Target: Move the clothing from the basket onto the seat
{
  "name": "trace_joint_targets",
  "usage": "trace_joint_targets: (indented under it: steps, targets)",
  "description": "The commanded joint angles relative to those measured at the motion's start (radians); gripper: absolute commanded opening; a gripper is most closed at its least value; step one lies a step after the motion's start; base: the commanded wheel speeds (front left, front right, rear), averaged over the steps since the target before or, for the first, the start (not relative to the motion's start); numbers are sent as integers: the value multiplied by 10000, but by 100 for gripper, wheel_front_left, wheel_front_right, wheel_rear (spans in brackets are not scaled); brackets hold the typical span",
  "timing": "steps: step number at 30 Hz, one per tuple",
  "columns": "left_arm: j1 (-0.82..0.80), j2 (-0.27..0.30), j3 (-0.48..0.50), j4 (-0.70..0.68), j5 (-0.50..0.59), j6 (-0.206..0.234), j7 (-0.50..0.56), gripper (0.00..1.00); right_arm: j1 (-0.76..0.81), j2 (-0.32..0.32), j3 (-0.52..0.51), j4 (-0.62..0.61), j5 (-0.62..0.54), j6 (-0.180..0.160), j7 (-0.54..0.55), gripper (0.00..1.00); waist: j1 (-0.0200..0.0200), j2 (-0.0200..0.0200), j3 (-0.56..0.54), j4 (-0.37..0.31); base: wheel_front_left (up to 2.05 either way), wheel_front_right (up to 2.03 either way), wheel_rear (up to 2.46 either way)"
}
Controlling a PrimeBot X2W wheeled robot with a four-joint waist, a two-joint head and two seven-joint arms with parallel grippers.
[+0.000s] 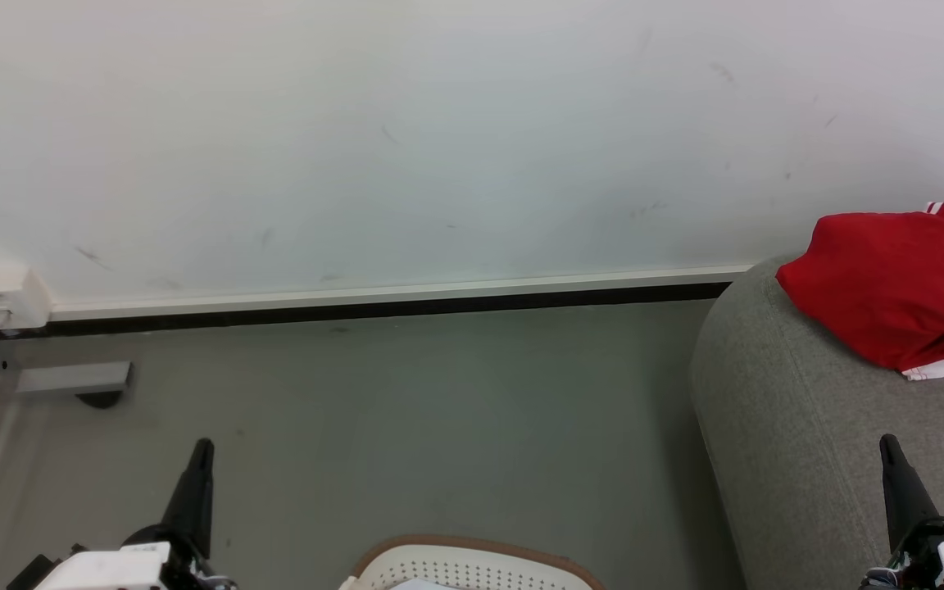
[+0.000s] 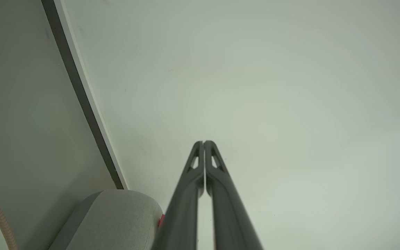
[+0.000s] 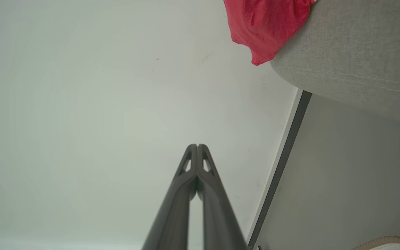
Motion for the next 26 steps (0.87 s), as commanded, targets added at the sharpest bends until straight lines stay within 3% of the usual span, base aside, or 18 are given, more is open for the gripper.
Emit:
trace_joint_targets:
  steps: [1, 26]
  targets:
    - [-91, 13, 19, 3, -141, -53, 32, 0, -129, 15, -47, 31, -77, -23, -8, 0, 0, 0, 0, 0, 0, 0, 0]
    - [-91, 13, 18, 2, -142, -53, 31, 0, -132, 26, -61, 33, -88, -25, 11, 0, 0, 0, 0, 0, 0, 0, 0]
